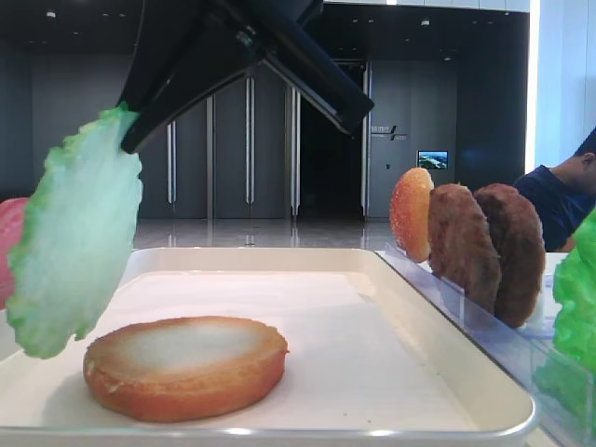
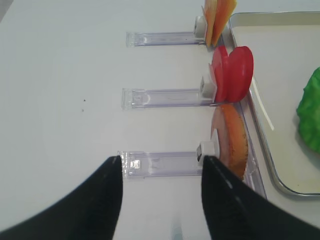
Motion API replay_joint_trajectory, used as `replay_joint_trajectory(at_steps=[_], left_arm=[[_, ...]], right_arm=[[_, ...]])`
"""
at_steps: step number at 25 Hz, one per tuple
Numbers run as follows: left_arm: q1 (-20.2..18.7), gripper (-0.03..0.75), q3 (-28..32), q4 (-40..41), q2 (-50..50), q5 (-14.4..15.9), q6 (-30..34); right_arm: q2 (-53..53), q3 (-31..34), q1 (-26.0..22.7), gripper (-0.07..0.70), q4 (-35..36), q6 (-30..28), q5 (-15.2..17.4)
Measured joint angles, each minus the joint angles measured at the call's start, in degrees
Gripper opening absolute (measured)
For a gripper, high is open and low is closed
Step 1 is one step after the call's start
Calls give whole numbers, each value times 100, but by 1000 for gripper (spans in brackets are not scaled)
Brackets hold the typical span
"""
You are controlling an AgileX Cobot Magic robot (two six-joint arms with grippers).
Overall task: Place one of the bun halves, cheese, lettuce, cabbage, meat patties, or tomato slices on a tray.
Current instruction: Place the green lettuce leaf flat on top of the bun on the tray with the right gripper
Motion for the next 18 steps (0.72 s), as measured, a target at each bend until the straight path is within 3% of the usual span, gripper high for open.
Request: replay_joint_trajectory(at_steps=[18], left_arm=[[0,391,0,0,0,0,0]], right_arm=[[31,0,0,24,-1139,471,314]])
